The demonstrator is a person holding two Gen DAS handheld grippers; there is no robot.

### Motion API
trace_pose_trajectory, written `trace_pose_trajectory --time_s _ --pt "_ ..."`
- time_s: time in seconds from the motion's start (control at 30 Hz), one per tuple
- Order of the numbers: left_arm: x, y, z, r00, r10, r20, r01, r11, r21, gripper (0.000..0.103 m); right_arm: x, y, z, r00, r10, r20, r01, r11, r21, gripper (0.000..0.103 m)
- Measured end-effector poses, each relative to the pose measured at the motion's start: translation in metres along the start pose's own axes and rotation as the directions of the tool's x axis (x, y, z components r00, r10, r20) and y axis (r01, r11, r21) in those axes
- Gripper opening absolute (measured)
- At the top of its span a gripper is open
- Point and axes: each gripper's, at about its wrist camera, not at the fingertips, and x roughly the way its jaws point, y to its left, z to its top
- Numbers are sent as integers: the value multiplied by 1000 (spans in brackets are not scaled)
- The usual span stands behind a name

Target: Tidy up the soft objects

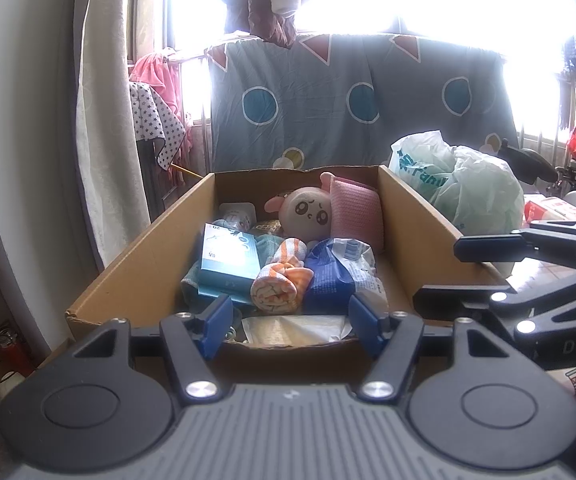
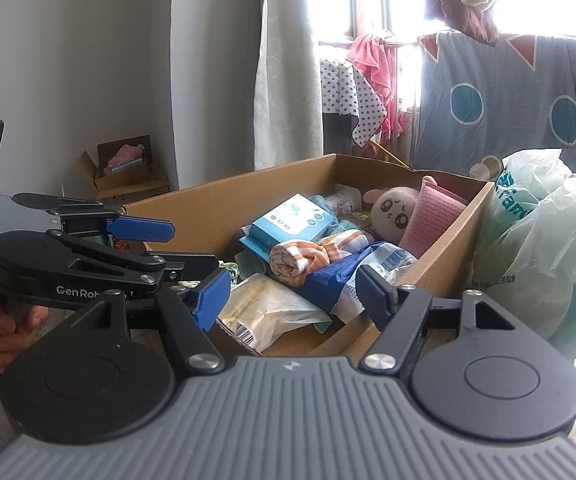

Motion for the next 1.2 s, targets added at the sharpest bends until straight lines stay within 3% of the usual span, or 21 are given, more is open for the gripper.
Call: trace_pose_trajectory --time_s 1.2 --pt "0 1 -1 1000 4 -6 -4 1000 0 66 -1 0 0 1000 8 3 -8 1000 4 71"
